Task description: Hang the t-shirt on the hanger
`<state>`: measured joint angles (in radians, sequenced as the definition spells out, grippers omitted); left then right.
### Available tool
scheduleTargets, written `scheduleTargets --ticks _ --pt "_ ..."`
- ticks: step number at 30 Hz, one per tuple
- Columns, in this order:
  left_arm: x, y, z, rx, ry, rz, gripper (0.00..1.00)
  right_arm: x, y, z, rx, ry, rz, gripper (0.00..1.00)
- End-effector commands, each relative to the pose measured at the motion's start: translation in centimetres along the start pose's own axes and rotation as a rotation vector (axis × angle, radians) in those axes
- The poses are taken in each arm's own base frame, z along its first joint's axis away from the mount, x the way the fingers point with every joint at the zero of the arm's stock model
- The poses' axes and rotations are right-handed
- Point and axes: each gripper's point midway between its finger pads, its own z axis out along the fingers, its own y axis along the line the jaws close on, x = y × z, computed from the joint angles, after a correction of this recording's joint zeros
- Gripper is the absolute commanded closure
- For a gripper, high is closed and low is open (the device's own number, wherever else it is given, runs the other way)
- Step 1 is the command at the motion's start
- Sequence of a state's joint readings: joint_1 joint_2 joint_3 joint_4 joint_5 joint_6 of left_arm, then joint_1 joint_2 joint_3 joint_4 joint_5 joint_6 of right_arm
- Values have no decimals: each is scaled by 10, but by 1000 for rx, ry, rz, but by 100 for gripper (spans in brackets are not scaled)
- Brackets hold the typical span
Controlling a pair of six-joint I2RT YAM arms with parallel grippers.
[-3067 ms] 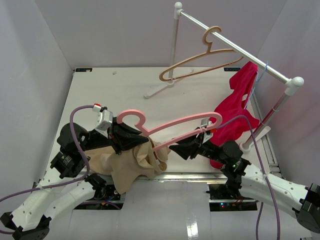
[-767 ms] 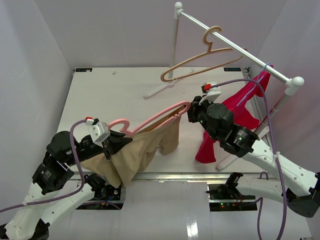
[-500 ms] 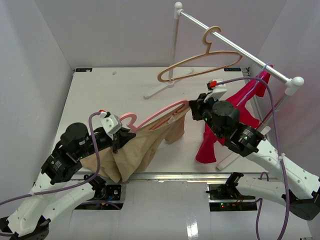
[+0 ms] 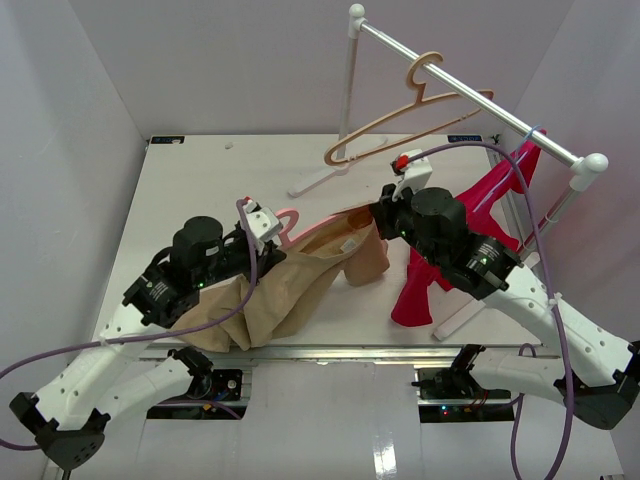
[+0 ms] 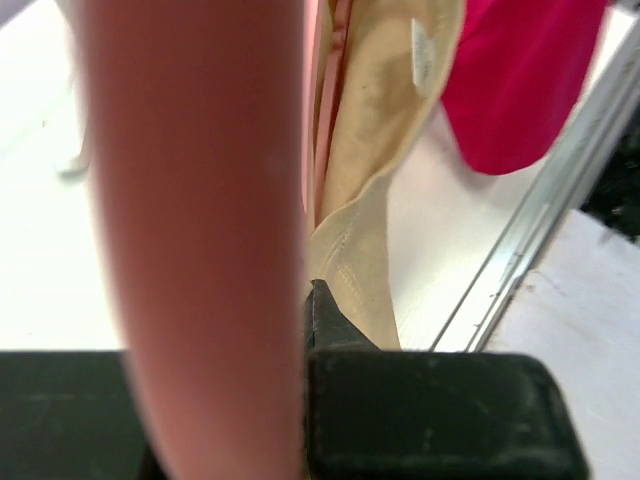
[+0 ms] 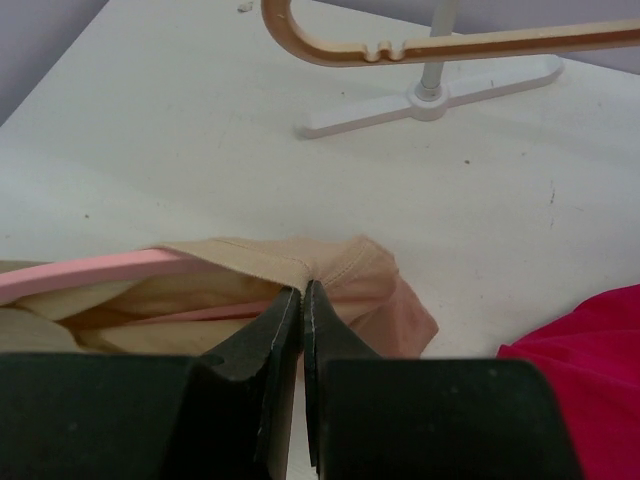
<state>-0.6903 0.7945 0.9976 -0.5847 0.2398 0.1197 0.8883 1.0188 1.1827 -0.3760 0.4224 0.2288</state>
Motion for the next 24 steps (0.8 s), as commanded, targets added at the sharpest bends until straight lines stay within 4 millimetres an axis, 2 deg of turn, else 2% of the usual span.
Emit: scheduleTargets --ticks 1,3,8,10,12,14,17,20,24 --pt "2 26 7 -132 44 -9 100 -34 25 -6 -106 -43 -22 92" --pt "0 24 9 -118 35 -6 100 -29 38 -7 -173 -25 -28 92" --pt "-6 16 20 -50 45 -11 100 -15 91 -14 -389 50 -75 92" --pt "-13 -5 18 62 7 -17 100 -14 108 -20 -460 61 -99 92" --pt "-15 -21 14 144 -18 -25 100 -7 115 -25 -496 72 -115 92" --pt "-14 -32 8 197 -34 -32 100 2 113 -26 -502 68 -138 86" --pt "-12 -46 0 264 -48 -44 100 -8 108 -36 -520 2 -182 67" --pt "-11 -62 -8 347 -71 -50 100 -21 113 -45 -568 -58 -226 48" --pt "-9 -67 -11 370 -72 -64 100 -32 128 -54 -671 -101 -289 40"
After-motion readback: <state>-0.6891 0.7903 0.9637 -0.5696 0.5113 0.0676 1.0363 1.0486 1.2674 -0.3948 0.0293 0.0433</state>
